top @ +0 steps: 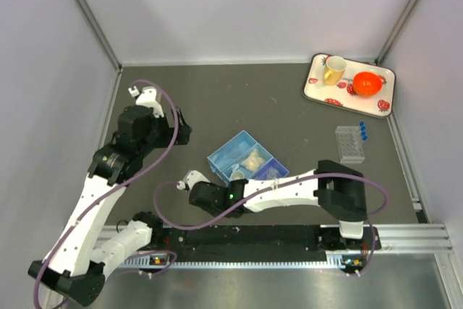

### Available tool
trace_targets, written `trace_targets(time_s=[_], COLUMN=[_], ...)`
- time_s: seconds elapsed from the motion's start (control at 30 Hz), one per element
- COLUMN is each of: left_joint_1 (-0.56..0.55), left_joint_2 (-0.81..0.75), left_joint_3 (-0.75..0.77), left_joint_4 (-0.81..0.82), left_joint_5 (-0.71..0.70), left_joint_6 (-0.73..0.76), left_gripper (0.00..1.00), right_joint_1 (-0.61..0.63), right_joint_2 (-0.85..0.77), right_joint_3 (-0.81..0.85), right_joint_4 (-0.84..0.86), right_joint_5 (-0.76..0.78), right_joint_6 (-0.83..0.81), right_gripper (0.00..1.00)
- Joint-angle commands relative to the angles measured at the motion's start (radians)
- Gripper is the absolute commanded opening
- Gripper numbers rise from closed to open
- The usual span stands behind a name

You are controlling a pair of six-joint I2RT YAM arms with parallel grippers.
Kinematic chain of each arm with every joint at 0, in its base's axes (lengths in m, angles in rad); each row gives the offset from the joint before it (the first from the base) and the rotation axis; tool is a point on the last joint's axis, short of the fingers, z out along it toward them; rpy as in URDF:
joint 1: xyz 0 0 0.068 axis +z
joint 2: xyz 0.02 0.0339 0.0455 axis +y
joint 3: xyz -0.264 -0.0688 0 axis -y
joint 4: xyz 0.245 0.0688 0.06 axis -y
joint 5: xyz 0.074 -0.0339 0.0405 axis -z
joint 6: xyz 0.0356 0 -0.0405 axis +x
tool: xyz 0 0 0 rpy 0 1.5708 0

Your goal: Organize the chemistry lab equipment

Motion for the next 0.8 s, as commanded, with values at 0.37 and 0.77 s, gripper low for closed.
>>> trace_targets(time_s=[0.37, 0.77], left_joint_1=[-0.003, -0.003], left_joint_2=[-0.213, -0.196], left_joint_3=[-0.032, -0.079], left_joint_4=[-0.111, -0.066], left_joint_5=[0.102, 0.118], left_joint_6=[0.101, 0.114], left_gripper=[0.93, 0.94], right_joint_1=[-0.115, -0.117], right_joint_2=[0.105, 0.150], right_joint_3=[0.118, 0.109], right_joint_4=[-0.044, -0.049], right_joint_5=[-0.013, -0.066], right_joint_6=[-0.029, -0.018], right_gripper=[0.30, 0.29])
